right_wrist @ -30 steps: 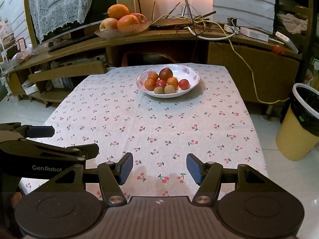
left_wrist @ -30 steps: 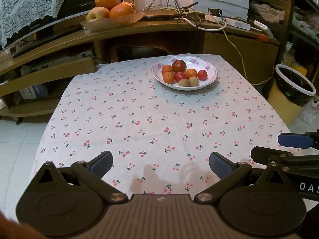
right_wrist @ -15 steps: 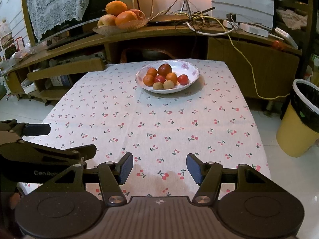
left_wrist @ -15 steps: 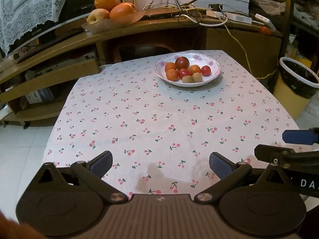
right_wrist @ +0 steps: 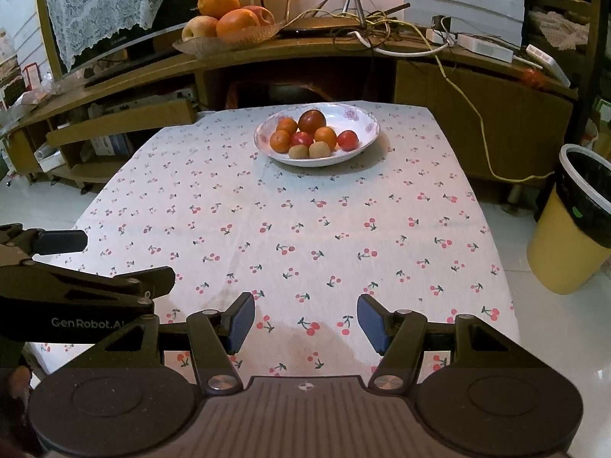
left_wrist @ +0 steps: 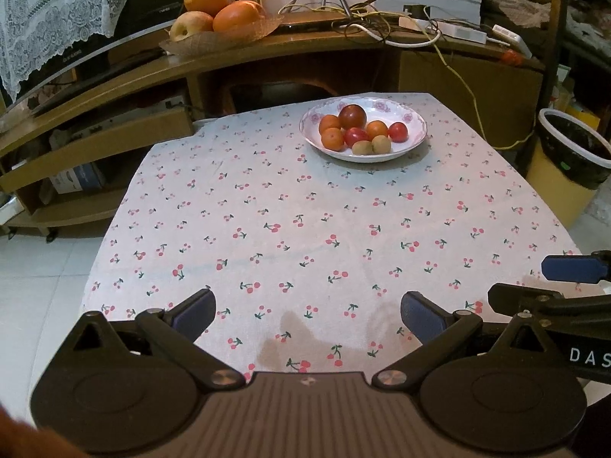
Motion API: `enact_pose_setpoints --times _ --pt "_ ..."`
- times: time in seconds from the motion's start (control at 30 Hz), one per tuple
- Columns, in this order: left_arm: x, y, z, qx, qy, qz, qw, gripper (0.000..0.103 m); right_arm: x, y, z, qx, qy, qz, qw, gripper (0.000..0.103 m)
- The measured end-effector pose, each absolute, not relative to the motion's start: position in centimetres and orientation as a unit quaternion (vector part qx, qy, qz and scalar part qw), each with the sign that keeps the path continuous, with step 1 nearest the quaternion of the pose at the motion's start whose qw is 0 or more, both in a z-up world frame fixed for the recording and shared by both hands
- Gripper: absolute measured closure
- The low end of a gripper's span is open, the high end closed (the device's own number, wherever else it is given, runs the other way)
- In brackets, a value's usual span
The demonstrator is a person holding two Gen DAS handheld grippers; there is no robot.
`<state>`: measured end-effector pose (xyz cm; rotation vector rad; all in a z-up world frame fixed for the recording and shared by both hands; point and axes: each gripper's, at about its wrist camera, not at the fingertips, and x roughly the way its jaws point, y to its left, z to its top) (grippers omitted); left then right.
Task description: Organize fruits
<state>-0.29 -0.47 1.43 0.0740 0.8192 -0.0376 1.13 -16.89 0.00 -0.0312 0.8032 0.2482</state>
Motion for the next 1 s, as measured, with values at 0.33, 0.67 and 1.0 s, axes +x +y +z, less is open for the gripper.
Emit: enact_pose_setpoints --times 0.33,0.67,1.0 --pt "-0.26 -0.52 1.28 0.036 0.401 -0.018 0.915 0.000 1.15 -16.83 -0.09 -0.015 0.394 0.120 0.911 0.042" --pt "-0.30 -0.49 1.24 0.035 0.401 -0.018 0.915 0.000 1.20 -16.79 -0.14 -0.015 0.396 0.121 0.910 0.042" --pt "-0.28 -0.48 1.25 0.035 0.402 -0.018 0.915 0.000 1.17 -16.72 -0.13 -0.015 0.396 0.121 0.910 0.042"
